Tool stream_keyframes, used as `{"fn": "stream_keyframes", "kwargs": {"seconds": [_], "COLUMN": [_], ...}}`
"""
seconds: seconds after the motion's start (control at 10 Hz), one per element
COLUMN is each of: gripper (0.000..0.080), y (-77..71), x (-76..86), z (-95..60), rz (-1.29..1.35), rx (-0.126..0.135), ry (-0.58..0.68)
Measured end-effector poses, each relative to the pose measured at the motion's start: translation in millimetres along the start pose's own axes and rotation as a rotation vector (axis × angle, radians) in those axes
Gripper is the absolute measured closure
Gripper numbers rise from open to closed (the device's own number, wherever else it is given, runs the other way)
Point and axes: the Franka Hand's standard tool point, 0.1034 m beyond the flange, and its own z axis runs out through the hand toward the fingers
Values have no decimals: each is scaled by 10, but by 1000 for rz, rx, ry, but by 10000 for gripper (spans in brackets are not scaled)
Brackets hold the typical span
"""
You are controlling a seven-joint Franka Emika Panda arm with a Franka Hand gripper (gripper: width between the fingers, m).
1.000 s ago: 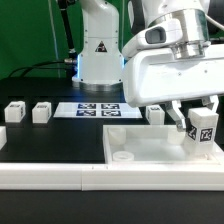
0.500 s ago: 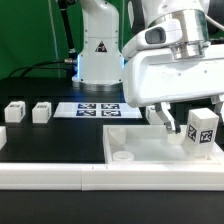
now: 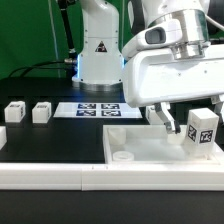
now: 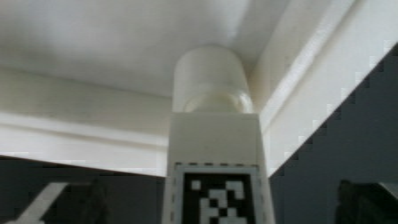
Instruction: Assemble square table
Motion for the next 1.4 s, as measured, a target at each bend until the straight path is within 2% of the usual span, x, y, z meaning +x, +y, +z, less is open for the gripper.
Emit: {"fn": "stream_keyframes", "kwargs": {"seconds": [0.2, 0.3, 0.5, 0.6, 0.7, 0.9, 1.0, 1.2, 1.4], "gripper": [151, 151, 151, 151, 151, 151, 151, 151, 151], "y": [34, 63, 2, 12, -11, 29, -7, -66, 72], "x": [175, 237, 184, 176, 102, 107, 7, 64, 49], "z": [-29, -38, -17, -13, -19, -3, -10, 12, 28], "rz": [0, 3, 12, 14, 9, 6, 20, 67, 58], "rx": [16, 14, 63, 72, 93, 121, 133, 98, 95], "ry": [-34, -28, -175, -210, -299, -404, -517, -526, -508]}}
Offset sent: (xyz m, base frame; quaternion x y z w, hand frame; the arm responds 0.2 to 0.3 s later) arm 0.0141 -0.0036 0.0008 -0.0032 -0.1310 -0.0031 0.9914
